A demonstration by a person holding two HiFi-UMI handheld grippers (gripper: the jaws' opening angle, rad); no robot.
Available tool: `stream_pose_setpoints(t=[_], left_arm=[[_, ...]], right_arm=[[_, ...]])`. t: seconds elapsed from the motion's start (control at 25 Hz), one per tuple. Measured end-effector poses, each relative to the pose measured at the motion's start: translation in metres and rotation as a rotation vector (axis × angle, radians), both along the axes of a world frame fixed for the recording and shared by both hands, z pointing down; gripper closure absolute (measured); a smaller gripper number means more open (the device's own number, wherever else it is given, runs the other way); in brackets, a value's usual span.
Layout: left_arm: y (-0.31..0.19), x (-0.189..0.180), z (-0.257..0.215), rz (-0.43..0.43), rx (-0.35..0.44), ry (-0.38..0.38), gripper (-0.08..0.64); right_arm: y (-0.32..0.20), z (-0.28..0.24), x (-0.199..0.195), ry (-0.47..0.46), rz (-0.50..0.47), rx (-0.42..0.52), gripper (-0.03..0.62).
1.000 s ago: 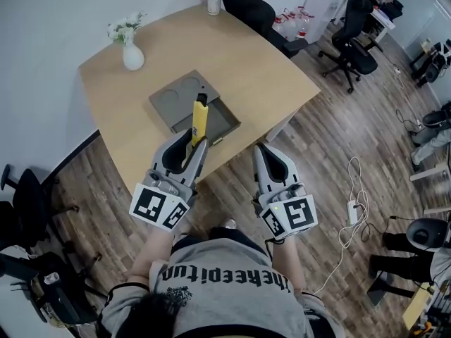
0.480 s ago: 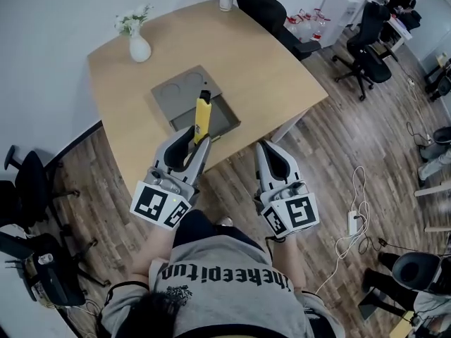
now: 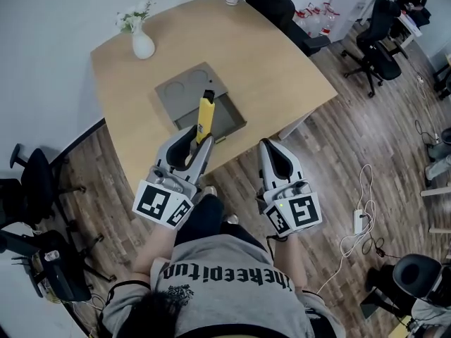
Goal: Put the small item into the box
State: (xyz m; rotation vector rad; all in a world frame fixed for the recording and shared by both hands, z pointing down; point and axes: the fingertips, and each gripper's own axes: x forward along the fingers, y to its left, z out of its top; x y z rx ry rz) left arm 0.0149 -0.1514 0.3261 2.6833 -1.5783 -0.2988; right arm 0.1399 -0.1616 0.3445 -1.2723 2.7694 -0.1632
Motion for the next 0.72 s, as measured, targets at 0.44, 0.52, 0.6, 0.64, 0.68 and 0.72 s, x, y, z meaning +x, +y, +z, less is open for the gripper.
stream_pose_setpoints(t=[0.44, 0.52, 0.6, 0.64, 0.68, 0.72], left_arm=[[-0.048, -0.019, 0.010, 0.015, -0.033, -0.036, 0.434], [-0.056, -0.022, 0.014, 0.018, -0.043, -0.041, 0.434], [-0.065, -0.024, 0.019, 0.023, -0.057, -0.053, 0.434], [-0.069, -0.025, 0.021, 0.025, -0.064, -0.061, 0.434], [-0.074, -0.026, 0.024, 0.026, -0.073, -0.071, 0.434], [-0.078, -0.027, 0.026, 0.028, -0.082, -0.080, 0.434]], right_arm=[[-0.043, 0.002, -0.021, 0.010, 0.008, -0.011, 0.584], [-0.050, 0.004, -0.024, 0.012, 0.010, -0.015, 0.584], [-0.057, 0.006, -0.027, 0.013, 0.013, -0.018, 0.584], [-0.062, 0.006, -0.028, 0.014, 0.015, -0.020, 0.584], [-0.066, 0.006, -0.030, 0.016, 0.016, -0.022, 0.584], [-0.070, 0.006, -0.032, 0.018, 0.018, -0.023, 0.584]])
